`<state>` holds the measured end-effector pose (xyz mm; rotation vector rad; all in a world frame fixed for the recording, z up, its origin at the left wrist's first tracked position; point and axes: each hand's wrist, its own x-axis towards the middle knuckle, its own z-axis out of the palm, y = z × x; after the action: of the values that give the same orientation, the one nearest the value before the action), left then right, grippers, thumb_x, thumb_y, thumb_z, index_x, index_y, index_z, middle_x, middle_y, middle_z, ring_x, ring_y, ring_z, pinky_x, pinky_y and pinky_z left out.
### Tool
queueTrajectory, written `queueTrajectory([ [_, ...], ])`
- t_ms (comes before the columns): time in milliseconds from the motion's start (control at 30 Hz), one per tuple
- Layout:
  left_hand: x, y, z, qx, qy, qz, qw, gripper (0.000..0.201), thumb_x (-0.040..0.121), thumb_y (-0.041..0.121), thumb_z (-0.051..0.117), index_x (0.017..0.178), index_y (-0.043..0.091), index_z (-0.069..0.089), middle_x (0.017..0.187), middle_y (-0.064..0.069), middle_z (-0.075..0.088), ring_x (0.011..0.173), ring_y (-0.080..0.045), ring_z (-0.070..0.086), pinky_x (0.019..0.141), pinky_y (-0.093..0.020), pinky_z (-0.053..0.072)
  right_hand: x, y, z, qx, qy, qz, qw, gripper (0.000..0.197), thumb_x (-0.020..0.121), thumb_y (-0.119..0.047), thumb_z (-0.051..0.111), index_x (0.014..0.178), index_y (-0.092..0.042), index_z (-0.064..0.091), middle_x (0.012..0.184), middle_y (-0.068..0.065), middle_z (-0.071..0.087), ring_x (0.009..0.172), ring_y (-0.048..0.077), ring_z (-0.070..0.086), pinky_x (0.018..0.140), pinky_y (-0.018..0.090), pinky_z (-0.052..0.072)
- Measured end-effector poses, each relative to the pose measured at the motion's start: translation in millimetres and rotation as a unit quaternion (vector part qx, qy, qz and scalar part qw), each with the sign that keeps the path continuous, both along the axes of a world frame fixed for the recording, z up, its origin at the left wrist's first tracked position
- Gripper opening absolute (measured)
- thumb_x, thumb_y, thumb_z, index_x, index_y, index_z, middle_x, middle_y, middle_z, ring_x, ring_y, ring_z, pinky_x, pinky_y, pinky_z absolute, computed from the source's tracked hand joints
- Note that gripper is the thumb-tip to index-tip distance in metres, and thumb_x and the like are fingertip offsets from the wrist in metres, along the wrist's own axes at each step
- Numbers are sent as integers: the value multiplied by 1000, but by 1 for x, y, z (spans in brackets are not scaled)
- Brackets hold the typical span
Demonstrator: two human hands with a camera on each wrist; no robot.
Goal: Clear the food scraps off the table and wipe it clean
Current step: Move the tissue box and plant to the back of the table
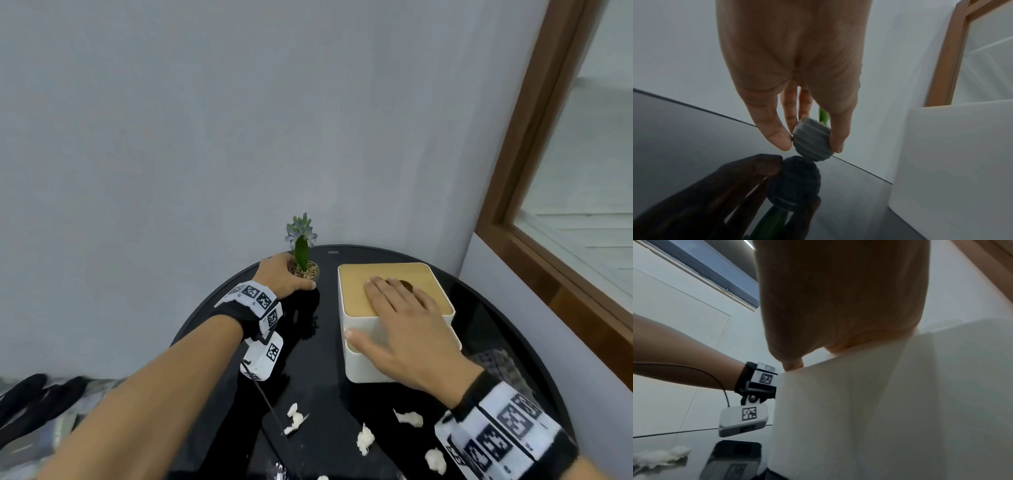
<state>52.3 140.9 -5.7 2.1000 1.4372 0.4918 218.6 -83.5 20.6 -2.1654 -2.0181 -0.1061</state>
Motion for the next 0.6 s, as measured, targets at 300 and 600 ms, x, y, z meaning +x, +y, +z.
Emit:
queueTrajectory([
  [300, 18, 48, -3, 4, 8, -5, 1000, 58, 67, 46, 83, 115, 19, 64, 107, -1, 67, 98, -19, 61, 83, -27, 48, 0, 1, -4, -2, 15, -6, 1000, 88, 83, -79, 15, 151, -25, 27, 159, -9, 23, 147, 13, 18, 116, 35, 5],
  [600, 15, 64, -8, -24, -4, 9, 1000, 63, 60, 51, 83, 113, 21, 64, 105, 0, 67, 89, -20, 68, 86, -36, 58, 1, 1, -3, -9, 12, -7, 1000, 88, 83, -80, 12, 153, -26, 22, 160, -11, 17, 148, 10, 12, 116, 35, 2],
])
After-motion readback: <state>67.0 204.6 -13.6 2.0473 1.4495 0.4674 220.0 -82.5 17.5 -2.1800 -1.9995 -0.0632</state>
